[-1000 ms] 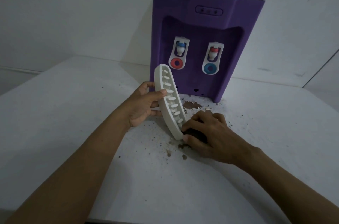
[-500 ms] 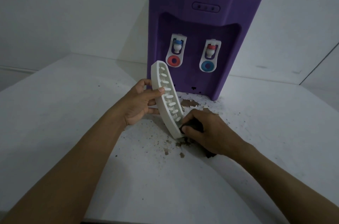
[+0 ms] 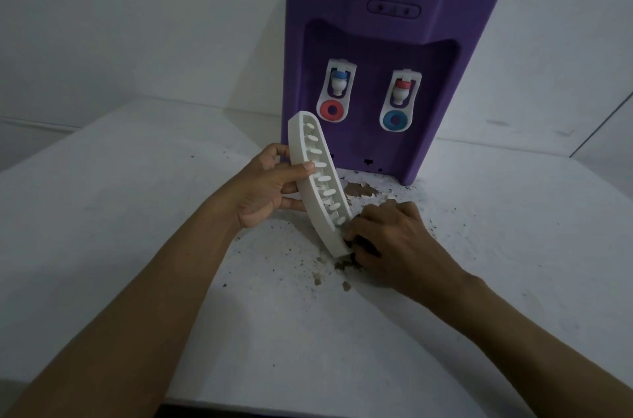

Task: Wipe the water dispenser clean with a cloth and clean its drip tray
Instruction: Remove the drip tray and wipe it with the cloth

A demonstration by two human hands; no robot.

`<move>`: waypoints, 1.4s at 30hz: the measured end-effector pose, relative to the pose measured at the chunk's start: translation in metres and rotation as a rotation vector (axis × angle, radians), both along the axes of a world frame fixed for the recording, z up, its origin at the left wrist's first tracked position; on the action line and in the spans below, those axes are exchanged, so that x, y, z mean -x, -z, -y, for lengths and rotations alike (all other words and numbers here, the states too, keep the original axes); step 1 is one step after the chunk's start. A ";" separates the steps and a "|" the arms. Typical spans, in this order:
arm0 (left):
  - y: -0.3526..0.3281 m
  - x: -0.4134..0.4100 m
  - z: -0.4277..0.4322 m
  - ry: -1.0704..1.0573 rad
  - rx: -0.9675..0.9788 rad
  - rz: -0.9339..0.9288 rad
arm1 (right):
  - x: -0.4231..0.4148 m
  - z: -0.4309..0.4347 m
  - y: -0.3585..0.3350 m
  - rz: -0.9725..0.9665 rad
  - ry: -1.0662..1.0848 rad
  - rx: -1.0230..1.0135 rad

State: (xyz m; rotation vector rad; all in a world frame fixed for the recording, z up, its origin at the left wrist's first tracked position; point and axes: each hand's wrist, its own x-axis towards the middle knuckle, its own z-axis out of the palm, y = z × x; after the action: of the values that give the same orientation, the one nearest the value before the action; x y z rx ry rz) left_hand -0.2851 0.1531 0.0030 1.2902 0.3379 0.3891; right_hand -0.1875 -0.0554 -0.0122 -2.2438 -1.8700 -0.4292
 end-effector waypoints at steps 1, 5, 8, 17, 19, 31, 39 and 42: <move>0.000 0.001 0.000 0.004 0.004 0.012 | -0.002 -0.001 -0.003 -0.142 0.018 -0.007; -0.001 0.001 0.001 0.008 0.017 0.029 | -0.004 -0.003 -0.012 -0.631 0.118 -0.048; -0.001 0.001 0.002 0.019 0.007 0.030 | -0.004 -0.001 -0.012 -0.702 0.110 -0.040; -0.003 0.002 0.001 0.048 -0.016 0.009 | -0.001 0.000 -0.006 0.136 -0.055 0.034; -0.003 0.002 0.001 0.045 -0.021 0.004 | 0.001 0.002 -0.003 0.224 -0.078 0.022; 0.000 0.001 -0.002 0.037 0.011 0.003 | -0.016 0.013 0.003 -0.249 -0.031 -0.069; -0.003 0.001 0.003 0.014 -0.005 -0.008 | 0.000 -0.002 0.007 0.062 -0.006 -0.063; -0.002 0.000 0.003 0.002 -0.012 0.010 | -0.007 -0.004 -0.006 -0.190 -0.032 0.001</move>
State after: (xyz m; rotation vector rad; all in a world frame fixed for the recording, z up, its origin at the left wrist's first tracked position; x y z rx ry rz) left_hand -0.2852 0.1501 0.0051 1.2994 0.3263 0.3961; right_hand -0.1807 -0.0514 -0.0059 -2.1668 -1.8066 -0.2024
